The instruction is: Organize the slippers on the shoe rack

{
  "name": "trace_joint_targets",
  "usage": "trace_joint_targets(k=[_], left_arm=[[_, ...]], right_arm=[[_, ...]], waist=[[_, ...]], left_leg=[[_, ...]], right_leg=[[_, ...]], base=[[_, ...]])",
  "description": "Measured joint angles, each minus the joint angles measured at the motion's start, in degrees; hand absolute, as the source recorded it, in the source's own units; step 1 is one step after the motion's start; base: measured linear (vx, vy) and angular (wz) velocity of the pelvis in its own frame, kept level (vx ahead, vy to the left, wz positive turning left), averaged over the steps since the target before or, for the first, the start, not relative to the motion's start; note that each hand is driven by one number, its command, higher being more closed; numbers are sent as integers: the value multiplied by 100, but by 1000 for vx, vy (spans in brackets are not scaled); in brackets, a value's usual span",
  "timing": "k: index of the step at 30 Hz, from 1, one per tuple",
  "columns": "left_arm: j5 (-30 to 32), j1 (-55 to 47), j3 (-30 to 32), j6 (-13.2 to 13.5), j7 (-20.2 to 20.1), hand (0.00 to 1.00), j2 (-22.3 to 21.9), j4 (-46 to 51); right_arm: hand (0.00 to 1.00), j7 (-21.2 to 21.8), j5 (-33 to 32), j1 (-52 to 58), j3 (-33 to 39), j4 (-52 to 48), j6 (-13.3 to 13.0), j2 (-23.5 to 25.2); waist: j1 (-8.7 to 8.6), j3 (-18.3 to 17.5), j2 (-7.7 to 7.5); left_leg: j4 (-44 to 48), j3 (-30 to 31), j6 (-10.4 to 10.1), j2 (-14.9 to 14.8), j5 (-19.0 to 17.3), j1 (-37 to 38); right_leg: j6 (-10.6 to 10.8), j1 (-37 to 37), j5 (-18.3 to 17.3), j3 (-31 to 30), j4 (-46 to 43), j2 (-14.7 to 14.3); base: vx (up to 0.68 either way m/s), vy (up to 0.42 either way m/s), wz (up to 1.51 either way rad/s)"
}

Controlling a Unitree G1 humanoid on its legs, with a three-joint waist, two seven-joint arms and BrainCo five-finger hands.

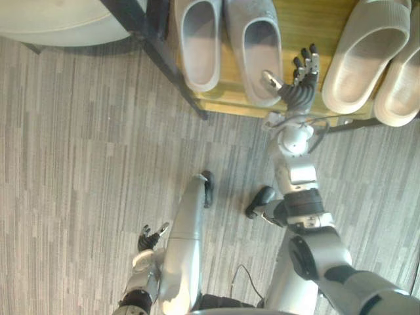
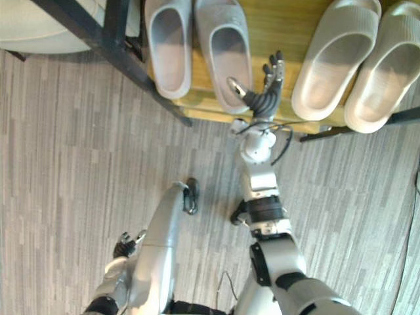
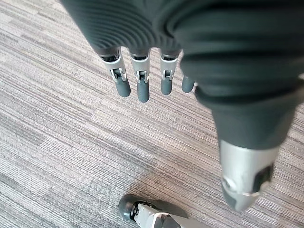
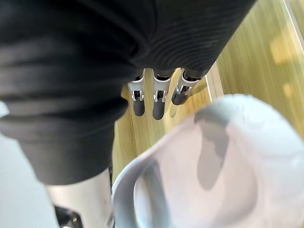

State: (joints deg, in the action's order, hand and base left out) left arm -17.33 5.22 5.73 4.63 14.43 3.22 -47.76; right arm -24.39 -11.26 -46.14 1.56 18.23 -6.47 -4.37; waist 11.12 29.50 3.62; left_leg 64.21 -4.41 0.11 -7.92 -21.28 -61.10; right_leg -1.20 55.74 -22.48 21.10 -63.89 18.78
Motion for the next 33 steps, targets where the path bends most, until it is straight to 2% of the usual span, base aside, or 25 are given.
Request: trace_joint_targets(k=[6, 12, 30, 33], left_arm=[[62, 0, 5, 4, -11, 0, 5, 2], [114, 1, 6, 5, -13, 0, 6, 2], [135, 22, 123, 6, 5, 0, -33, -39], [131, 61, 127, 4, 14, 0, -42, -203]], right_arm=[[0, 369, -471, -9, -271, 13, -34, 28], [0, 470, -582, -66, -452, 70, -24, 207], [0, 418, -747, -523, -400, 594, -6, 164], [0, 417, -790, -537, -401, 794, 19, 54]], waist=[[14, 0, 0], [41, -2, -3], [120, -61, -64], [164, -205, -60]], left_leg=[[43, 15, -3, -28, -3, -16], [89, 38, -5, -33, -4, -56], [116, 40, -42, -51, 9, -85], [133, 51, -49, -49, 6, -117]], right_leg=[[-2, 0, 1, 13, -10, -17], [-2, 13, 0, 32, -37, -13], [-78, 73, -31, 28, -114, -12], [-130, 98, -49, 38, -135, -9]], base=[[-11, -8, -1], [0, 0, 0], [-12, -8, 0], [-40, -33, 2]])
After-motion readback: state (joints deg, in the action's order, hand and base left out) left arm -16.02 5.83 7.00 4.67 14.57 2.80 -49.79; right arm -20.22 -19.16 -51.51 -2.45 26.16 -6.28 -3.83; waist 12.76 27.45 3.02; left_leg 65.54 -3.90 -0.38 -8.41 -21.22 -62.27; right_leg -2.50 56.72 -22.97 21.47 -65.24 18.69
